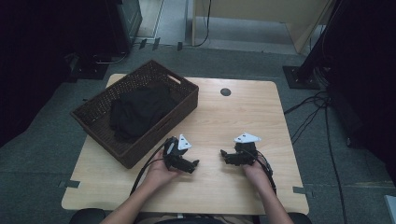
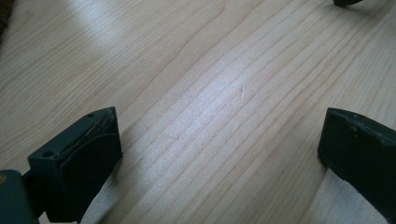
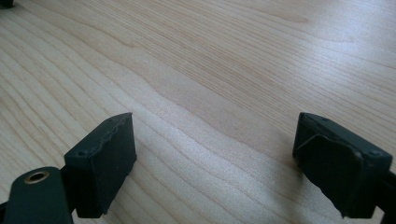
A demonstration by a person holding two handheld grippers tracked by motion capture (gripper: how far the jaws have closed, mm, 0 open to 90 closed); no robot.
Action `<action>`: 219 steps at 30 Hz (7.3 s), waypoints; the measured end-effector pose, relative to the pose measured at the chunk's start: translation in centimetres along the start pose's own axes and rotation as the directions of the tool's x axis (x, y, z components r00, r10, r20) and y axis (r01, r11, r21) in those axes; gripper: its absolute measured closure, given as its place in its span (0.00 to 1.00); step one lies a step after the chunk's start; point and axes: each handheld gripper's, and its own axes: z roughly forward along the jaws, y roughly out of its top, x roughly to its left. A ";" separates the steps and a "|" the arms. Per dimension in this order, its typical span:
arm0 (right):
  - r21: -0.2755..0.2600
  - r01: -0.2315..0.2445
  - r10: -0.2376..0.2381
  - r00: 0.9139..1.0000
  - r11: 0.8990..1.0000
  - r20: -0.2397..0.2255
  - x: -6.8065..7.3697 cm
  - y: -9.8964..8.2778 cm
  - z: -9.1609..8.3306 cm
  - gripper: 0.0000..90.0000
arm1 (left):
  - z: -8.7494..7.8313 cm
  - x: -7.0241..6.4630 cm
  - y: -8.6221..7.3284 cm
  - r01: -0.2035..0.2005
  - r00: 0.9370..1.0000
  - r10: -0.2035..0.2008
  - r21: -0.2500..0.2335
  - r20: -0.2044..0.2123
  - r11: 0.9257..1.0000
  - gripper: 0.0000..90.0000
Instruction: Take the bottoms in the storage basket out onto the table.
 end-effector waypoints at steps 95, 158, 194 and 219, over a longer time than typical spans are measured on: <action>0.002 -0.010 0.010 1.000 1.000 0.014 0.1 -0.1 -0.1 0.12 | -14.9 16.6 7.7 0.054 0.997 -0.056 -0.040 -0.051 0.998 0.29; 0.003 0.006 -0.006 1.000 1.000 -0.003 0.3 0.0 0.0 0.12 | -5.4 24.2 1.9 0.348 0.931 -0.358 0.114 0.078 0.931 0.71; 0.004 0.011 -0.011 1.000 1.000 -0.004 0.4 -0.1 0.0 0.12 | -2.8 24.0 3.2 0.203 0.979 -0.196 0.210 -0.053 0.956 0.16; 0.006 0.013 -0.013 1.000 1.000 -0.011 0.4 0.0 0.0 0.11 | -1.1 21.9 3.2 0.197 0.979 -0.204 0.179 0.018 0.964 0.21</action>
